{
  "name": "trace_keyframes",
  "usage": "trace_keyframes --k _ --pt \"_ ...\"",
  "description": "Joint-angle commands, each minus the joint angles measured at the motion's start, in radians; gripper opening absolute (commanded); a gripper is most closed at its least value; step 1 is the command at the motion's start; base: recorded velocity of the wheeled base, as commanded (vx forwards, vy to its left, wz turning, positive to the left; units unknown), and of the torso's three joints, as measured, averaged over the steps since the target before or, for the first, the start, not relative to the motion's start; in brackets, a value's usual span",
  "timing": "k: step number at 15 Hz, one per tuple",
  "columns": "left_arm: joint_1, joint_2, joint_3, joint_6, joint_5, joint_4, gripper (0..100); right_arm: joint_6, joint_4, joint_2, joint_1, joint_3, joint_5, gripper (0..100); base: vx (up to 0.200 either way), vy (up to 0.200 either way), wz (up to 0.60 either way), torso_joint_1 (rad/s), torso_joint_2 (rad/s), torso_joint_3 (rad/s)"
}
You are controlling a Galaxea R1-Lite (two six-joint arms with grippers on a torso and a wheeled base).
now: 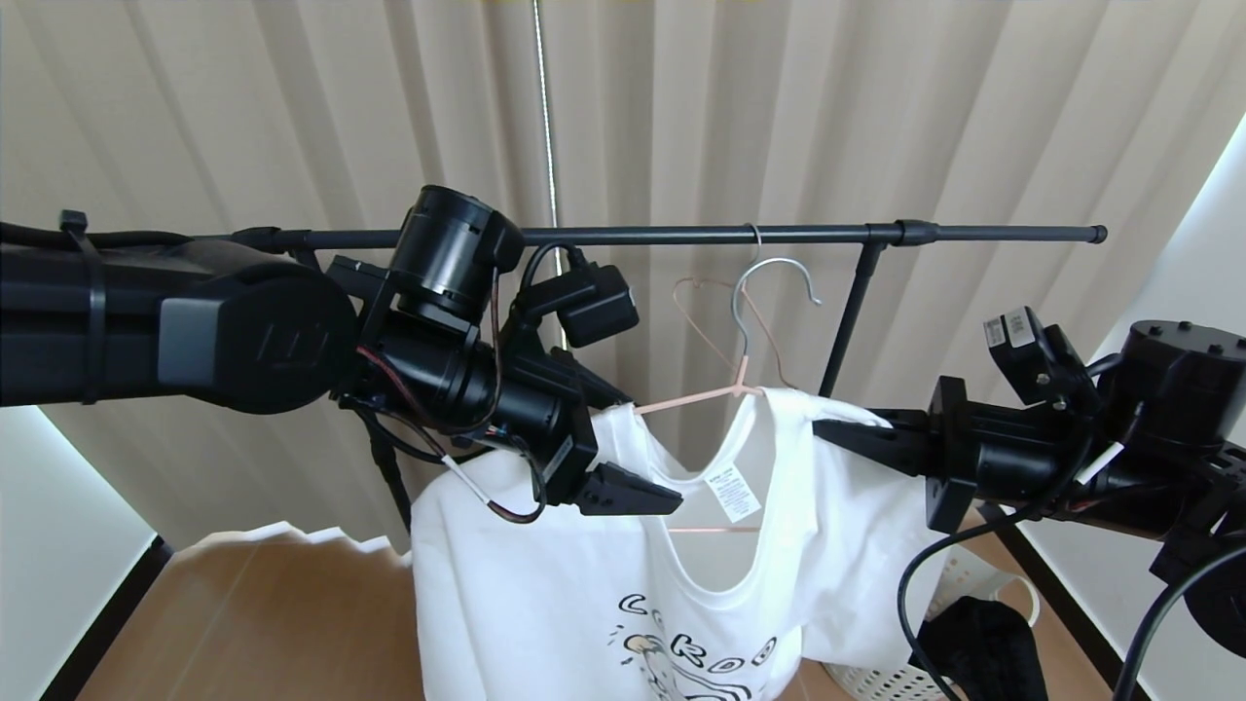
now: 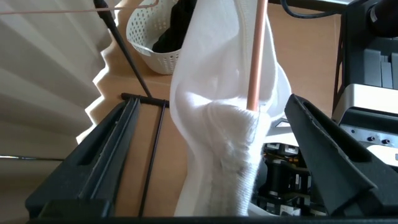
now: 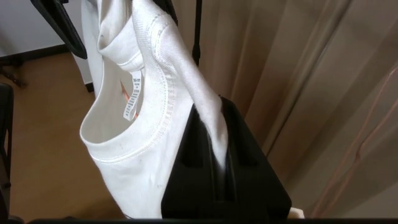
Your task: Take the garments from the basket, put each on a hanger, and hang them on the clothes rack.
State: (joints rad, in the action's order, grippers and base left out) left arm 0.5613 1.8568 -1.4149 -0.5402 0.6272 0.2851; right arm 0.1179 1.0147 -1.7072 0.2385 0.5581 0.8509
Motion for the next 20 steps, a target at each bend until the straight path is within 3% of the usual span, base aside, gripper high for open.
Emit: trace_keyframes --k 1,3,4,19,20 --pt "0.000 0.002 -0.001 0.000 0.000 0.000 100 0.000 0.001 0.001 0.001 -0.001 0.001 0 0.000 0.000 0.00 0.000 0.00 0.000" --pt "0.000 0.002 0.001 0.002 0.000 0.000 100 0.000 0.001 0.001 0.001 -0.001 0.001 0 0.000 0.000 0.00 0.000 0.00 0.000" --pt "0.000 0.002 0.001 0.000 0.000 0.000 0 0.000 0.001 0.001 0.001 -0.001 0.001 0 0.000 0.000 0.00 0.000 0.00 0.000" --pt "-0.006 -0.010 0.016 0.000 -0.001 -0.030 0 -0.001 0.001 0.009 0.001 0.000 0.001 0 0.000 0.000 0.00 0.000 0.00 0.000" --pt "-0.006 -0.013 0.031 0.000 -0.001 -0.052 0 -0.001 0.001 0.009 0.001 0.002 0.001 100 0.000 0.000 0.00 0.000 0.00 0.000"
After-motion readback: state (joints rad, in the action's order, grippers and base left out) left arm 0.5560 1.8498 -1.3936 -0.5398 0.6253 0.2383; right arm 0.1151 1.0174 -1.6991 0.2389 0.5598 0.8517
